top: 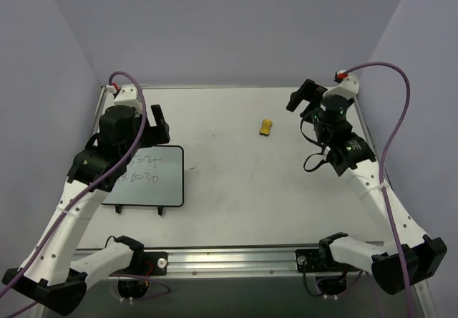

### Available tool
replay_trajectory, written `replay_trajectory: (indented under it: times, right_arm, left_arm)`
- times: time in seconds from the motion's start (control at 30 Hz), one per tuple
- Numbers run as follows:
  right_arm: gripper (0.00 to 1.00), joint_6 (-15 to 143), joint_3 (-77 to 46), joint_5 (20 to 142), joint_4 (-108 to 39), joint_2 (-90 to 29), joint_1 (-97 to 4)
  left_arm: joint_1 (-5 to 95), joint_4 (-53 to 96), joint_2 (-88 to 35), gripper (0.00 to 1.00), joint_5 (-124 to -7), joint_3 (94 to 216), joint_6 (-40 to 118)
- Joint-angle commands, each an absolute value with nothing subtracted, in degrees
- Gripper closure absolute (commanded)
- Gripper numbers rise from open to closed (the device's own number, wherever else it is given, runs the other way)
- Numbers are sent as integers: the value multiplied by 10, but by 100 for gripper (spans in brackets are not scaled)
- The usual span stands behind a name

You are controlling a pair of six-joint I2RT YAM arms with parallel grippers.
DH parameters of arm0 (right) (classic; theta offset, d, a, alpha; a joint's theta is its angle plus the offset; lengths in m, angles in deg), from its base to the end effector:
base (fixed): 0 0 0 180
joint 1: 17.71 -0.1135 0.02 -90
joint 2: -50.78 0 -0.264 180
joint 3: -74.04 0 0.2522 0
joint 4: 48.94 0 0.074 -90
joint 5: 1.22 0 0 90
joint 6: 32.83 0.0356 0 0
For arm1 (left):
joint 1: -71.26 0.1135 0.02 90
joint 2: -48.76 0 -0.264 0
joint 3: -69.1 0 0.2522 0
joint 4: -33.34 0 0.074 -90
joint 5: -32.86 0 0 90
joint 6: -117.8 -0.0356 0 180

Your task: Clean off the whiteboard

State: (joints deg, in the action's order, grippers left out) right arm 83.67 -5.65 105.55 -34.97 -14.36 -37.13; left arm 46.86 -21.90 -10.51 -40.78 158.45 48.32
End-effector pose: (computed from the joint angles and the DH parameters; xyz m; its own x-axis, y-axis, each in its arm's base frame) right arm 0.2498 0.0772 0.4175 -0.0121 0.4487 -0.8936 -0.0456 0.8925 0.4488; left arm 0.1874 -0.0740 0.4209 -0.4202 -0.1787 -0.8897 0.0181 0.9786 -0.2051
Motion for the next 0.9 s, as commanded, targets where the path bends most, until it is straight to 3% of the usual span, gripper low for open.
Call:
replay_trajectory:
  times: [0.0, 0.47, 0.73, 0.87]
  right_arm:
    - [0, 827, -90, 1087, -354, -147, -368]
    - [0, 838, -135, 1150, -269, -216, -370]
    - [0, 863, -179, 1169, -248, -389, -360]
    - [7, 866, -247, 1136, -246, -523, -346]
  left_arm:
    - [467, -209, -93, 6, -396, 1586, 485]
    - [467, -207, -89, 6, -392, 1583, 486]
    - [468, -207, -89, 6, -391, 1580, 488]
    - [471, -205, -87, 6, -394, 1580, 487]
